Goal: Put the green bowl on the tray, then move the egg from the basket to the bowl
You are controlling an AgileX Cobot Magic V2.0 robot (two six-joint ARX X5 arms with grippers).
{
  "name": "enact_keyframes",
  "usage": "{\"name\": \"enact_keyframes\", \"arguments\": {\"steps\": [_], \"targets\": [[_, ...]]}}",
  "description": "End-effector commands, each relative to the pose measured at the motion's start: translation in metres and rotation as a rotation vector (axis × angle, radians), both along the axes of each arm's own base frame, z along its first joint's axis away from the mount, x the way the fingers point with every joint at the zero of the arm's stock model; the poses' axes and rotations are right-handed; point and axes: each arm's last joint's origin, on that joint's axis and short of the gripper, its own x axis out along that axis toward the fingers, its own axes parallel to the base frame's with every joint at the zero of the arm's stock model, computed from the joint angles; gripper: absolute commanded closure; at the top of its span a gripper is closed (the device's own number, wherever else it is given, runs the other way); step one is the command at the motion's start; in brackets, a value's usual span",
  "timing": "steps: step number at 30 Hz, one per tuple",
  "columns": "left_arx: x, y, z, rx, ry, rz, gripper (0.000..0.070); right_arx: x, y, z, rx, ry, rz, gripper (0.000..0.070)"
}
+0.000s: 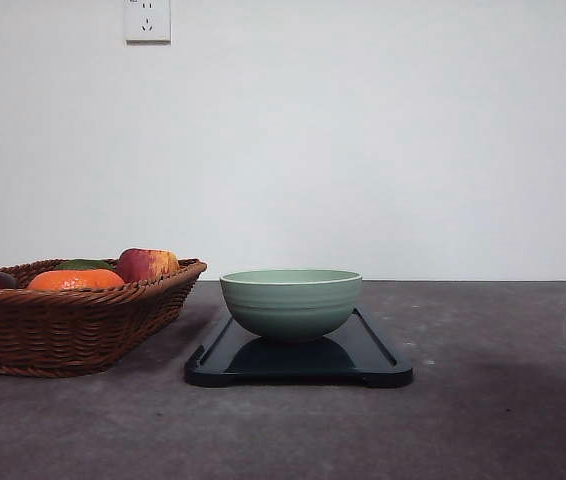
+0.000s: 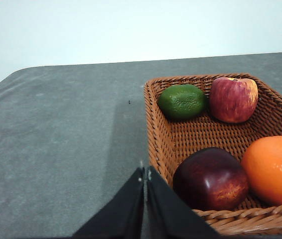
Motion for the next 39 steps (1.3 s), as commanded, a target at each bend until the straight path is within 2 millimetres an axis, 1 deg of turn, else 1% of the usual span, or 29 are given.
{"name": "enact_keyframes", "arguments": {"steps": [1,39], "targets": [[0.0011,0.0002,-0.0056,0.01,0.009,0.002,0.07,0.0002,-0.0001,-0.0003,-0.004,-0.007,-0.004,0.0685],[0.0011,0.0002,-0.0056,0.01,0.009,0.002,0.07,0.0002,-0.0001,-0.0003,-0.004,-0.007,-0.004,0.0685]]}}
